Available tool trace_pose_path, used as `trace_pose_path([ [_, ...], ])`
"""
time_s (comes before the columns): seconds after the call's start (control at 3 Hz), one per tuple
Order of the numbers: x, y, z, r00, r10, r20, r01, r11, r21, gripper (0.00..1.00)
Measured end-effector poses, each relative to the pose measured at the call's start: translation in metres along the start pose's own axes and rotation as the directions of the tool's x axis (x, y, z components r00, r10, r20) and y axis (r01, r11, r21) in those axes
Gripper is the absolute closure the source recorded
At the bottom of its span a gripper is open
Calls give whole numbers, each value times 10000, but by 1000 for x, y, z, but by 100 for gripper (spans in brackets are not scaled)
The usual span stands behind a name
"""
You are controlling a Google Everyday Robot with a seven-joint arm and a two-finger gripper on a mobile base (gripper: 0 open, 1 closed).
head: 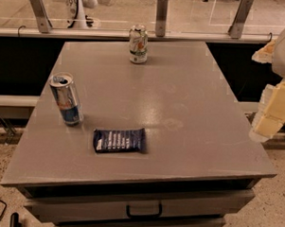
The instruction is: Knock 7up can over
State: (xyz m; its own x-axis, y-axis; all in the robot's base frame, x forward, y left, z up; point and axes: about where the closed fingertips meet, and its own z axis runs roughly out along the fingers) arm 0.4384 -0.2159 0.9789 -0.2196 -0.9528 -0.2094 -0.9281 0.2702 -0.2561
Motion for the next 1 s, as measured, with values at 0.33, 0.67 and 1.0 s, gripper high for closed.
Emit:
trace_pose_path([
  [0.33, 0, 0, 0, 10000, 0, 1, 0, 10000, 2, 0],
  [0.67, -17, -31, 10, 9984, 236, 520, -255, 9990, 367, 0],
  [1.0, -38, -70, 27, 9900, 337, 1367, -442, 9962, 748, 0],
])
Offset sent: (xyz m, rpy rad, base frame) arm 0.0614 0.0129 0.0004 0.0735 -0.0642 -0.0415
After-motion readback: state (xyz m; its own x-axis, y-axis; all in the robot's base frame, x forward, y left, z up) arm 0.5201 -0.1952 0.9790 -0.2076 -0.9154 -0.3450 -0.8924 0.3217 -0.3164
